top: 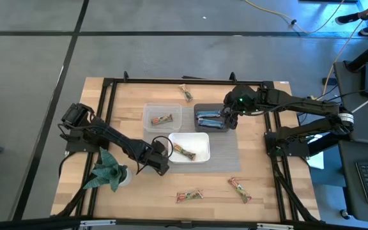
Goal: Pick and place Granola Bars by type
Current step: Put the bottom yellow granola bar into the white bin
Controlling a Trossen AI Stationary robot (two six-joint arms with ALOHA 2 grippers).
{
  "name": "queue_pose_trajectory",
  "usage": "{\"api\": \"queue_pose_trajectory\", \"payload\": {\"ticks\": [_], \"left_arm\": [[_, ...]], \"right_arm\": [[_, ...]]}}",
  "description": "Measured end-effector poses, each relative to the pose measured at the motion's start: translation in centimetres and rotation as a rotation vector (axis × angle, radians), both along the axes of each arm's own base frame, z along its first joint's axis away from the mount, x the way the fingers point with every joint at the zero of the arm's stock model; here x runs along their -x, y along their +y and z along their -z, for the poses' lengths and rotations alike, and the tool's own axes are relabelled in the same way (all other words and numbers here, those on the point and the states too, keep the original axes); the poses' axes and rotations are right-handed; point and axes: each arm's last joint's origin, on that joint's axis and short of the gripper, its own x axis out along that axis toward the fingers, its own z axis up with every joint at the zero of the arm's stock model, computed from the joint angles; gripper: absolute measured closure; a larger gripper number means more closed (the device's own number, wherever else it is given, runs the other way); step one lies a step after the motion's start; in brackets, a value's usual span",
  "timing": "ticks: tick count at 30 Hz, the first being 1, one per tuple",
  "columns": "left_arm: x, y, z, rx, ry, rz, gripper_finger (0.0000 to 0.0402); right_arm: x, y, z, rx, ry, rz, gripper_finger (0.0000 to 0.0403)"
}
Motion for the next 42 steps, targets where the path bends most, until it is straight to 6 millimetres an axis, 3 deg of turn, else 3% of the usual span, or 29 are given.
{"api": "queue_pose_trajectory", "payload": {"ticks": [9, 18, 24, 28, 34, 42], "left_arm": [[1.4, 0.7, -2.4, -0.028, -0.011, -0.034, 0.0270], [2.3, 1.9, -8.0, -0.097, -0.232, 0.009, 0.0270], [1.1, 3.2, -12.7, -0.270, -0.364, 0.161, 0.0270], [-0.6, 4.2, -14.8, -0.371, -0.382, 0.293, 0.0270], [-3.8, 6.0, -14.7, -0.365, -0.356, 0.454, 0.0270], [-7.4, 6.8, -11.1, -0.311, -0.272, 0.716, 0.0270]], "right_arm": [[0.0, 0.0, 0.0, 0.000, -0.001, 0.000, 0.0159], [0.0, 0.0, 0.0, 0.000, -0.001, 0.000, 0.0159], [0.0, 0.0, 0.0, 0.001, -0.003, 0.000, 0.0159], [0.0, 0.0, 0.0, -0.002, -0.005, 0.003, 0.0159], [-0.1, 0.0, -0.1, -0.010, -0.012, 0.006, 0.0159], [-0.1, 0.0, -0.1, -0.022, -0.018, 0.020, 0.0159]]}}
